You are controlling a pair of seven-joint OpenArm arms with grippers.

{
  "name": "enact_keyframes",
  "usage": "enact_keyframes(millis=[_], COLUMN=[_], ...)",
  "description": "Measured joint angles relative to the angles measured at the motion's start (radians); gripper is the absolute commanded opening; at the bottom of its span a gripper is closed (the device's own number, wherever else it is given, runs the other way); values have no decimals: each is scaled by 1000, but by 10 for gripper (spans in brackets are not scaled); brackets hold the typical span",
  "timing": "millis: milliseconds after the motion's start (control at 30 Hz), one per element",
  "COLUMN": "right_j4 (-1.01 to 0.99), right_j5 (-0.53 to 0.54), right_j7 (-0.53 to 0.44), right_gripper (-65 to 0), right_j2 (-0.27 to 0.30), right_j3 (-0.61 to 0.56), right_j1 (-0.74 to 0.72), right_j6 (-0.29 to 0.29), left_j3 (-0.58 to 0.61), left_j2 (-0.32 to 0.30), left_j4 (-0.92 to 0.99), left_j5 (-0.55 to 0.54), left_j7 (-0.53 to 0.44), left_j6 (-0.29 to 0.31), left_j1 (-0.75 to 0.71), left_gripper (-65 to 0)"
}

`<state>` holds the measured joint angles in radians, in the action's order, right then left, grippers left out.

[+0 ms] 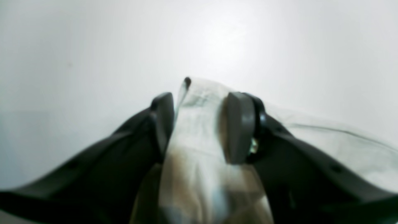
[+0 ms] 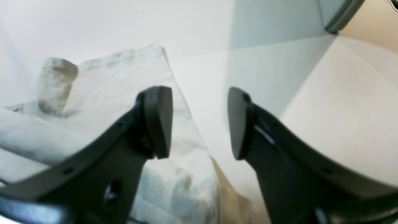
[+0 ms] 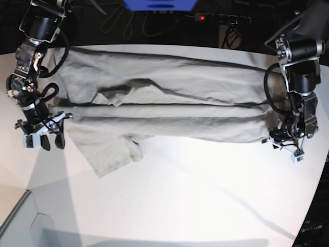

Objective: Layout the t-shirt on the table in an organized manner, then fold the t-shirt properly

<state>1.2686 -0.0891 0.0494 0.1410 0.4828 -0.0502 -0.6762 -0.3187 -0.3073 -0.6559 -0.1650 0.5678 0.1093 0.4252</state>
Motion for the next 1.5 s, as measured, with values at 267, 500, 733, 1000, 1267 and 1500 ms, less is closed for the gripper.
enact_keyframes(millis=[267, 500, 733, 1000, 1267, 1500], right_j4=[-142, -449, -660, -726, -728, -726], right_j5=[-170, -312, -353, -349, -341, -332], right_j7=[-2, -3, 37, 61, 55, 37], right_gripper=[-355, -354, -325, -303, -308, -584], right_j2=[18, 26, 56, 56, 72, 71], right_j3=[-147, -156, -156, -157, -154, -156], right_j1=[-98, -328, -445, -492, -451, -437], right_j6=[0, -4, -4, 26, 26, 26], left_j3=[0, 0, 0, 0, 0, 0], left_j2=[15, 19, 19, 19, 19, 19], left_j4=[-1, -5, -6, -7, -7, -7], left_j5=[0, -3, -3, -3, -3, -3], left_j7=[-5, -9, -4, -3, -3, -4], left_j6=[0, 4, 3, 3, 3, 3], left_j1=[3, 3, 2, 2, 0, 0], left_gripper=[-553, -650, -650, -650, -650, -650])
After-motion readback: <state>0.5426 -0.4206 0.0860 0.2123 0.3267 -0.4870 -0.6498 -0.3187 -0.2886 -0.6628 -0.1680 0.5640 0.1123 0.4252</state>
